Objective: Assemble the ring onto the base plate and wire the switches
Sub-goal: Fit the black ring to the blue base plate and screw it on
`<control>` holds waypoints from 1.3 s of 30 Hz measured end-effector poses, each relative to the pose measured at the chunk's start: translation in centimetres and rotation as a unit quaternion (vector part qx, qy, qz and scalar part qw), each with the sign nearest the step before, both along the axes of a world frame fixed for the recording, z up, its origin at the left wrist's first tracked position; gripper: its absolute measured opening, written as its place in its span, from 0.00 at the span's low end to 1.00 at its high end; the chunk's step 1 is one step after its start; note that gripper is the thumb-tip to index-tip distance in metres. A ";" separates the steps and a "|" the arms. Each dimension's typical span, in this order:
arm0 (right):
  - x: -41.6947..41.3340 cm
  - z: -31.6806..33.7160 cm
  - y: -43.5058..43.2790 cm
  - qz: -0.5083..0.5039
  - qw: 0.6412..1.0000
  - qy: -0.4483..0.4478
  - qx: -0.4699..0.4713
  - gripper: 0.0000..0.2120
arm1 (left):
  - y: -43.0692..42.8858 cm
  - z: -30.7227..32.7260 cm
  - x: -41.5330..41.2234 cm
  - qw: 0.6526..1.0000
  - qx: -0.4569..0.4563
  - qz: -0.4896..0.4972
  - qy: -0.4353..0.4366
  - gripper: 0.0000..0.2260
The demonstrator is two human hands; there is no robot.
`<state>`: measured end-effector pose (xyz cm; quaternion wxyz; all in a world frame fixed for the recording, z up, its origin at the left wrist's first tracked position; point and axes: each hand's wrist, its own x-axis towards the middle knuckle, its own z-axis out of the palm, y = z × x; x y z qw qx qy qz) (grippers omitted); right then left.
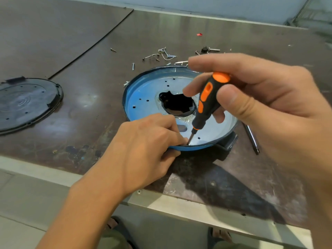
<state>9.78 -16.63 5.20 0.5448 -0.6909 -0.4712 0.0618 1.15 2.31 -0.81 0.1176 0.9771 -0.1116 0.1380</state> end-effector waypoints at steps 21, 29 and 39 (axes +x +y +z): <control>-0.8 1.9 0.4 -0.151 0.967 -0.184 -0.096 0.11 | -0.3 0.0 -0.1 1.000 0.025 0.018 -0.001 0.11; -0.3 1.4 1.0 -0.134 0.956 -0.206 -0.163 0.10 | -0.3 0.1 -0.1 1.000 0.025 0.010 -0.001 0.10; -0.6 2.0 1.0 -0.192 0.953 -0.187 -0.139 0.17 | -0.4 0.1 0.0 0.999 0.028 0.017 0.006 0.10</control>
